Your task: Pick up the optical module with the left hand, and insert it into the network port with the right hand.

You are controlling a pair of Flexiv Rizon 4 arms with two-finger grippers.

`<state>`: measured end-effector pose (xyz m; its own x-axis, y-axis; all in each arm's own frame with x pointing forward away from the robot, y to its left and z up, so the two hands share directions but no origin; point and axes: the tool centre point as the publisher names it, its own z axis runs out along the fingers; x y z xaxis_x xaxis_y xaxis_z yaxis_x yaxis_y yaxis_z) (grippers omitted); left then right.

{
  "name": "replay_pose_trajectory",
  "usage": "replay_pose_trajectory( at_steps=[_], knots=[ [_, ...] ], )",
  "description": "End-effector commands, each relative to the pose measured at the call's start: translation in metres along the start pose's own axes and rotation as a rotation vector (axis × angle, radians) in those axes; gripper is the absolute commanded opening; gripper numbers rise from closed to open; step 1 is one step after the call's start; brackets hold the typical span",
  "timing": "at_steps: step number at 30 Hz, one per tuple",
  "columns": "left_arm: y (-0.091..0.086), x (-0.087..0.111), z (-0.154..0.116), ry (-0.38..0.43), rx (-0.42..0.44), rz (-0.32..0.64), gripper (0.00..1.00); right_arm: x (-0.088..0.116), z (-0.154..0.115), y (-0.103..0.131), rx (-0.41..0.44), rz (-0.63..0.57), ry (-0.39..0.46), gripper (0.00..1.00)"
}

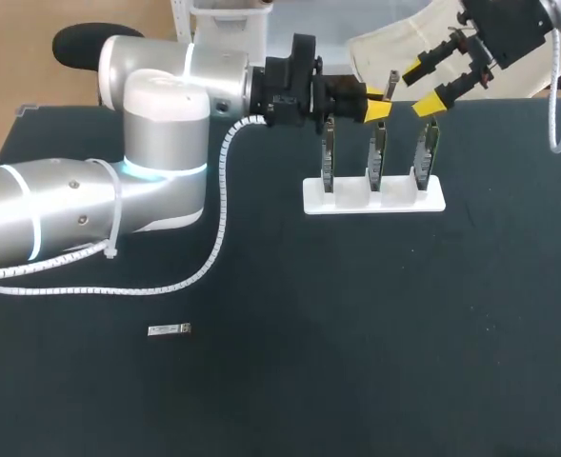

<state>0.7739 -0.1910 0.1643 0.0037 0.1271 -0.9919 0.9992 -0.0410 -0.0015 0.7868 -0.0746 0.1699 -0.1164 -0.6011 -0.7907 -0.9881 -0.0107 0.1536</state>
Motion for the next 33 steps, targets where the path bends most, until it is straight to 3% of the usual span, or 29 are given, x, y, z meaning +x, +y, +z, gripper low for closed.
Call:
replay_pose_trajectory(
  at_steps=[1, 15, 33],
  knots=[
    [0.001, 0.001, 0.0, -0.003, 0.002, 0.002, 0.0, -0.007, -0.004, 0.007, 0.02, -0.022, 0.002, 1.0],
    [0.001, 0.001, 0.0, -0.003, 0.002, 0.002, 0.0, -0.035, -0.007, 0.011, -0.002, -0.075, -0.043, 1.0],
    [0.001, 0.001, 0.0, -0.003, 0.002, 0.002, 0.0, -0.043, 0.006, 0.022, -0.036, -0.08, -0.049, 1.0]
  ],
)
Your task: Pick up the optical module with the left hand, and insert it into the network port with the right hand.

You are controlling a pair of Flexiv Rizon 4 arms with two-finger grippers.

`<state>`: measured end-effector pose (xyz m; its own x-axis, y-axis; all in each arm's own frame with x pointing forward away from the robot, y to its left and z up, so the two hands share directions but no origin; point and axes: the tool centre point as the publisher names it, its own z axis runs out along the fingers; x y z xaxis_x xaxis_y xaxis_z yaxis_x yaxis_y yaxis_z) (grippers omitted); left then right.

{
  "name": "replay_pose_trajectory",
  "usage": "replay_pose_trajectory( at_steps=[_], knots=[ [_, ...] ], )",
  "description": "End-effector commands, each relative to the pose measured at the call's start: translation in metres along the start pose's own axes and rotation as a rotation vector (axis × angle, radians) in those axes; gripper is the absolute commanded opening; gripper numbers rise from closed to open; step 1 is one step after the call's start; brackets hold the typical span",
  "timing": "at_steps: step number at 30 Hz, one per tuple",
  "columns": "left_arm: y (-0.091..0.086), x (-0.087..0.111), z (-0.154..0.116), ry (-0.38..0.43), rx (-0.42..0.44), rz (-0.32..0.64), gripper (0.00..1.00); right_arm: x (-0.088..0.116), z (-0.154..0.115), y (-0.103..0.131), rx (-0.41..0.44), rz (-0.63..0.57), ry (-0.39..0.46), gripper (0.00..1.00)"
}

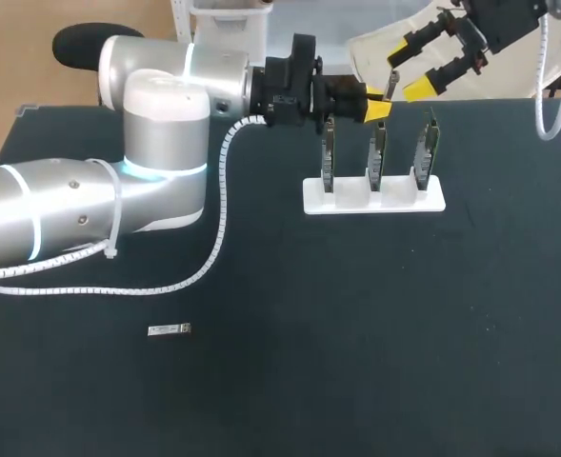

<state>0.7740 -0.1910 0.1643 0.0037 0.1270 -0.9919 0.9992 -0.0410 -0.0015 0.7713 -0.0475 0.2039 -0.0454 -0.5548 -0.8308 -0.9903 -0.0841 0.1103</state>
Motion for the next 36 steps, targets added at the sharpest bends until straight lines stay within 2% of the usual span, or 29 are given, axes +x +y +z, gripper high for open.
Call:
replay_pose_trajectory(
  at_steps=[1, 20, 21, 22, 23, 36],
  knots=[
    [0.0012, 0.0009, 0.0003, -0.003, 0.001, 0.002, 0.0, -0.0017, 0.0046, 0.0015, -0.004, -0.003, 0.006, 1.0],
    [0.0012, 0.0009, 0.0003, -0.003, 0.001, 0.002, 0.0, -0.0041, 0.0089, 0.0028, 0.006, -0.011, 0.005, 1.0],
    [0.0012, 0.0009, 0.0003, -0.003, 0.001, 0.002, 0.0, -0.0041, 0.0088, 0.0028, 0.008, -0.012, 0.005, 0.47],
    [0.0012, 0.0009, 0.0003, -0.003, 0.001, 0.002, 0.0, -0.0041, 0.0088, 0.0028, 0.009, -0.013, 0.005, 0.26],
    [0.0012, 0.0009, 0.0003, -0.003, 0.001, 0.002, 0.0, -0.0041, 0.0088, 0.0028, 0.01, -0.014, 0.005, 0.0],
    [0.0012, 0.0009, 0.0003, -0.003, 0.001, 0.002, 0.0, -0.0042, 0.0087, 0.0024, 0.021, -0.014, 0.007, 0.0]
  ],
)
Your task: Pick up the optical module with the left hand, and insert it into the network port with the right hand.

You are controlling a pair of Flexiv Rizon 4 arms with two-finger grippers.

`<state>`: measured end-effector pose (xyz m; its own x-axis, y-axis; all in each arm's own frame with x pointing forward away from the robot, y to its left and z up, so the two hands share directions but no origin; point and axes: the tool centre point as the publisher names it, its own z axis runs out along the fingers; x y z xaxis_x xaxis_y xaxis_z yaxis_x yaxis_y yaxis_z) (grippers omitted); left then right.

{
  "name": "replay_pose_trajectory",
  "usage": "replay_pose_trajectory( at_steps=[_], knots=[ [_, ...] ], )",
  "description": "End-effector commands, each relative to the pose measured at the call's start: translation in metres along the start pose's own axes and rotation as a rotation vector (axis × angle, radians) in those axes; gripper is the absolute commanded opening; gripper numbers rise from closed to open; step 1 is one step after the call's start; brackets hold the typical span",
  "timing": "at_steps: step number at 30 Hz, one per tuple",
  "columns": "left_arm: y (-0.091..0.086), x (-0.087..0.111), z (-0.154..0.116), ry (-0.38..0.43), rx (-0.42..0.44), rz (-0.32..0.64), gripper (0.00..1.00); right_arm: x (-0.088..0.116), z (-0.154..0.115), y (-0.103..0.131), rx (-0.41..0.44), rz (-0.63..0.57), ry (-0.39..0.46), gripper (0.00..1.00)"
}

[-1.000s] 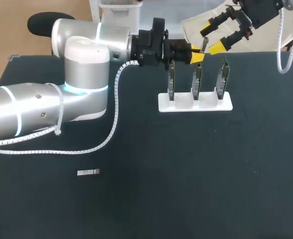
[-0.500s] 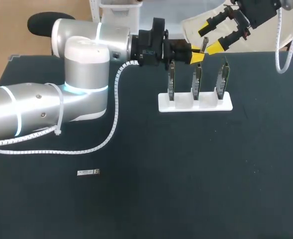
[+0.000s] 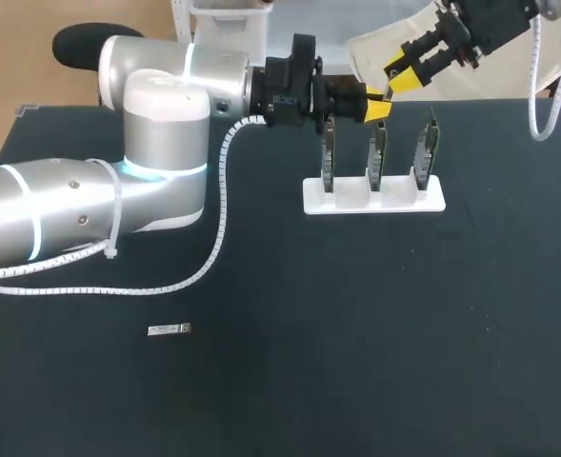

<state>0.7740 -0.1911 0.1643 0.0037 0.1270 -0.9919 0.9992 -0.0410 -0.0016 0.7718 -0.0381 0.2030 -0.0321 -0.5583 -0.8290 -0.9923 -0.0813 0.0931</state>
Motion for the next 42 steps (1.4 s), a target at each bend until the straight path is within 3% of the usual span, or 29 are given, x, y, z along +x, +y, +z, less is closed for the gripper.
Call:
replay_pose_trajectory(
  at_steps=[1, 9, 10, 11, 12, 32, 42],
  knots=[
    [0.001, 0.001, 0.0, -0.002, 0.001, 0.002, 0.0, 0.001, 0.001, 0.004, 0.01, -0.001, 0.003, 0.0],
    [0.001, 0.001, 0.0, -0.002, 0.001, 0.002, 0.0, 0.002, -0.001, 0.003, 0.016, 0.001, 0.007, 0.0],
    [0.001, 0.001, 0.0, -0.002, 0.001, 0.002, 0.23, 0.003, -0.002, 0.003, 0.019, 0.002, 0.007, 0.0],
    [0.001, 0.001, 0.0, -0.002, 0.001, 0.002, 0.83, 0.003, -0.002, 0.002, 0.02, 0.002, 0.005, 0.0],
    [0.001, 0.001, 0.0, -0.002, 0.001, 0.002, 1.0, 0.003, -0.003, 0.002, 0.022, 0.002, 0.005, 0.0],
    [0.001, 0.001, 0.0, -0.002, 0.001, 0.002, 1.0, 0.002, -0.003, 0.002, 0.018, -0.009, 0.006, 0.0],
    [0.003, -0.01, -0.017, 0.1, -0.006, 0.077, 1.0, 0.002, -0.004, 0.003, 0.015, -0.015, -0.001, 0.0]
  ],
)
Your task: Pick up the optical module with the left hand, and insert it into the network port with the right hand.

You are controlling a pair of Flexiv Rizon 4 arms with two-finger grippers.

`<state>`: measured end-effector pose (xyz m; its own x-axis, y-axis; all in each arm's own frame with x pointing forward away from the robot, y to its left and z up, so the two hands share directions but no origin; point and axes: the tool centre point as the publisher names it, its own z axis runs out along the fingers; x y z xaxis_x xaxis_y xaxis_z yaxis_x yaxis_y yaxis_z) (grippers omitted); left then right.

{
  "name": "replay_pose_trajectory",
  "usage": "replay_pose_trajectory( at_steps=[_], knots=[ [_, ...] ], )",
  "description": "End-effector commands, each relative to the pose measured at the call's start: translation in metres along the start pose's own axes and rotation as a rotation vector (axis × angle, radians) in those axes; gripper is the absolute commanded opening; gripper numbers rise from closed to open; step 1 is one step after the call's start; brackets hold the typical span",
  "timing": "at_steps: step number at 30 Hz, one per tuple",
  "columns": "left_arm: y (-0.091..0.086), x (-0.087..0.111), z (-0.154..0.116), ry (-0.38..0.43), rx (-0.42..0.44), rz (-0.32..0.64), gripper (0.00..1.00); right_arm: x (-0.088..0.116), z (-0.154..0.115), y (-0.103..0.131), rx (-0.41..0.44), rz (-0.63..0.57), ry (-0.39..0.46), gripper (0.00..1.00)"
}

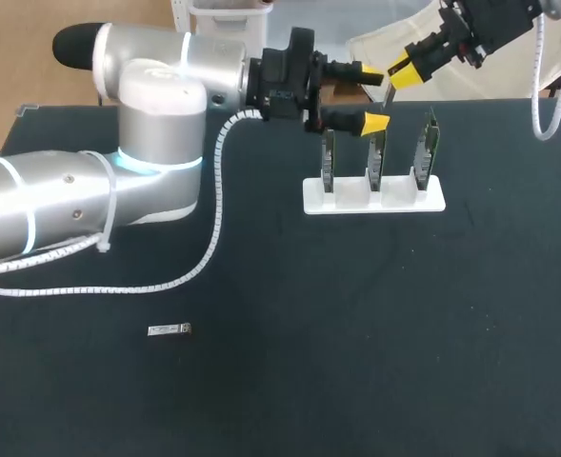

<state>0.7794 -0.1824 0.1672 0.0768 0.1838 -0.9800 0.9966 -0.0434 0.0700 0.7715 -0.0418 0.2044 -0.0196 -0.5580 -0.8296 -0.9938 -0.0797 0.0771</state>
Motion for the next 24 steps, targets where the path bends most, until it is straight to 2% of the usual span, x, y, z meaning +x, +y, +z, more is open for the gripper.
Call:
replay_pose_trajectory(
  at_steps=[1, 4, 11, 24],
  knots=[
    [-0.001, -0.008, -0.009, 0.051, 0.007, 0.002, 1.0, 0.001, -0.001, 0.002, 0.004, -0.002, -0.002, 0.0],
    [-0.002, -0.007, -0.013, 0.093, 0.04, -0.014, 1.0, 0.001, -0.001, 0.002, 0.003, -0.003, -0.002, 0.0],
    [-0.004, -0.001, -0.021, 0.176, 0.053, -0.058, 1.0, 0.002, -0.001, 0.002, 0.002, -0.004, -0.005, 0.0],
    [-0.006, 0.008, -0.017, 0.213, 0.075, -0.089, 1.0, 0.003, -0.001, 0.002, 0.008, 0.0, -0.009, 0.0]
  ],
)
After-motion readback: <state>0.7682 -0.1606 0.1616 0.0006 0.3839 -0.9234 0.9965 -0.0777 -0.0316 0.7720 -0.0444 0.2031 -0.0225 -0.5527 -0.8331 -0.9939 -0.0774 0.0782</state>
